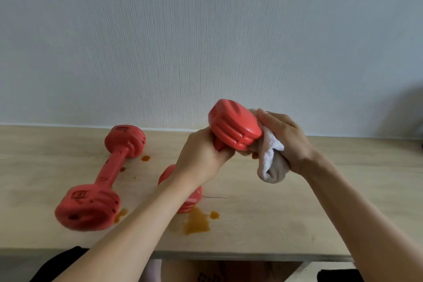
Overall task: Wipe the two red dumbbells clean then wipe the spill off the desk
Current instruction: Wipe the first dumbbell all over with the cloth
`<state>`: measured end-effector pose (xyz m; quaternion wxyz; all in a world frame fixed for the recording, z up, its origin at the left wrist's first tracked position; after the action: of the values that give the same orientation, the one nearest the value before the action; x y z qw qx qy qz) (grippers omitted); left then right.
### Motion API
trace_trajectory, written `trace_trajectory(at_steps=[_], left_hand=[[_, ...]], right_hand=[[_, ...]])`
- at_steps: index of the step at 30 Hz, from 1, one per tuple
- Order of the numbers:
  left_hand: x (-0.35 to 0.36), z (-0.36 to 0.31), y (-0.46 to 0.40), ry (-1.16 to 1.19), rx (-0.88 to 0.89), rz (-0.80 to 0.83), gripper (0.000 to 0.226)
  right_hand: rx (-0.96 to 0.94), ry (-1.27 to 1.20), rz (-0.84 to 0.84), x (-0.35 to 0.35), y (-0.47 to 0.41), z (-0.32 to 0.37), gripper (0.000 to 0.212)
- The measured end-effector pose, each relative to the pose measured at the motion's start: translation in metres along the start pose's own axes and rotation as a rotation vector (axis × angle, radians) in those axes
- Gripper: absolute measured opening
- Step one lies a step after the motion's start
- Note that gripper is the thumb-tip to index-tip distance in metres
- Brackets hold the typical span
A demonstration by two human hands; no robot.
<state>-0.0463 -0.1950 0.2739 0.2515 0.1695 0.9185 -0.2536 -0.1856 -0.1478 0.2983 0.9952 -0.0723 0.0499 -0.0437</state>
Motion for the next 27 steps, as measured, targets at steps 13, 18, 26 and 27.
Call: trace_trajectory(at_steps=[13, 18, 26, 27], left_hand=[[-0.006, 0.023, -0.013, 0.161, -0.155, 0.099, 0.019], [-0.002, 0.026, -0.010, 0.120, -0.123, 0.150, 0.024], [0.004, 0.027, 0.002, 0.130, -0.098, 0.189, 0.022], [0.005, 0.025, 0.002, 0.122, -0.092, 0.177, 0.020]], right_hand=[[-0.489, 0.189, -0.608, 0.024, 0.005, 0.053, 0.015], [-0.345, 0.537, -0.182, 0.050, -0.021, 0.023, 0.069], [-0.257, 0.669, -0.078, 0.036, -0.028, -0.013, 0.091], [-0.276, 0.687, -0.147, 0.040, -0.030, -0.012, 0.086]])
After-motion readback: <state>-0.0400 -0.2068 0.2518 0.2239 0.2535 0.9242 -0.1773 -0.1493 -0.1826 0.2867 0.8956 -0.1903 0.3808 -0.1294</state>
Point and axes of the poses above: each hand's wrist, its own y-axis away from the middle knuckle, its own x-axis out of the palm, z = x × y, the point moved 6 cm from there along -y, towards the middle knuckle, and after that the axes turned 2 degrees about z, right-handed, at the moved point
